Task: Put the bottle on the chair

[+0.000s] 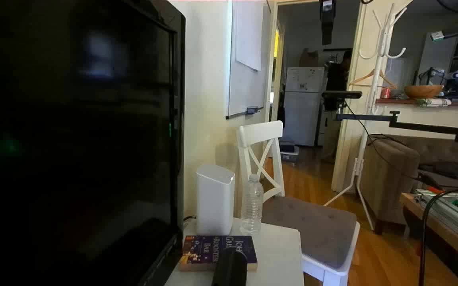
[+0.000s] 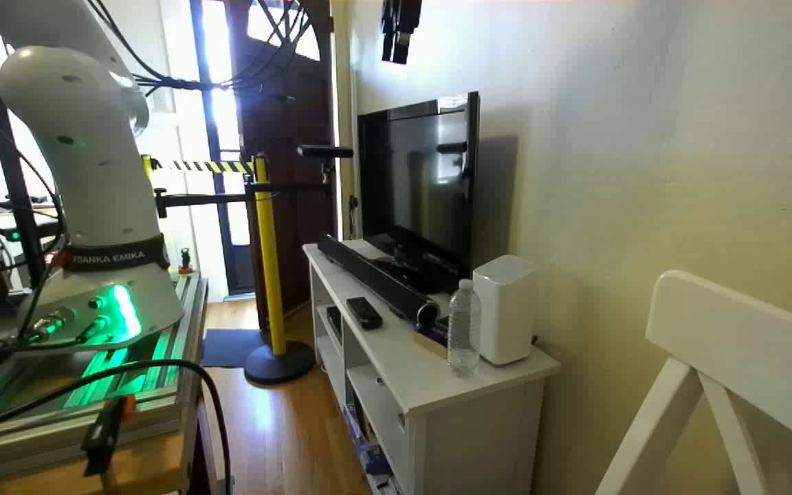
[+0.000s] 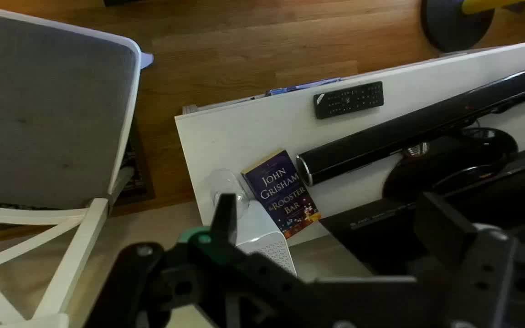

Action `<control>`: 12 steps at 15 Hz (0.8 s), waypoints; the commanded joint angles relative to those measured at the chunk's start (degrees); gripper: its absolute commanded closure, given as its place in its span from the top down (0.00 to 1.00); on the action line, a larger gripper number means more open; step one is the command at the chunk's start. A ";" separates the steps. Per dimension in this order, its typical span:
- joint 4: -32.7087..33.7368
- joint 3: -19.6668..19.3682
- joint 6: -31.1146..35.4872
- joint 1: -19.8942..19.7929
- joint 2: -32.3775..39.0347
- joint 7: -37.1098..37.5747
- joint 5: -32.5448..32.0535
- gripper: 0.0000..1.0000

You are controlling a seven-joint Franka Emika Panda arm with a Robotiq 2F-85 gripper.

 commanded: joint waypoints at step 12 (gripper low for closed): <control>0.58 2.03 2.95 -2.00 7.26 0.72 -0.52 1.00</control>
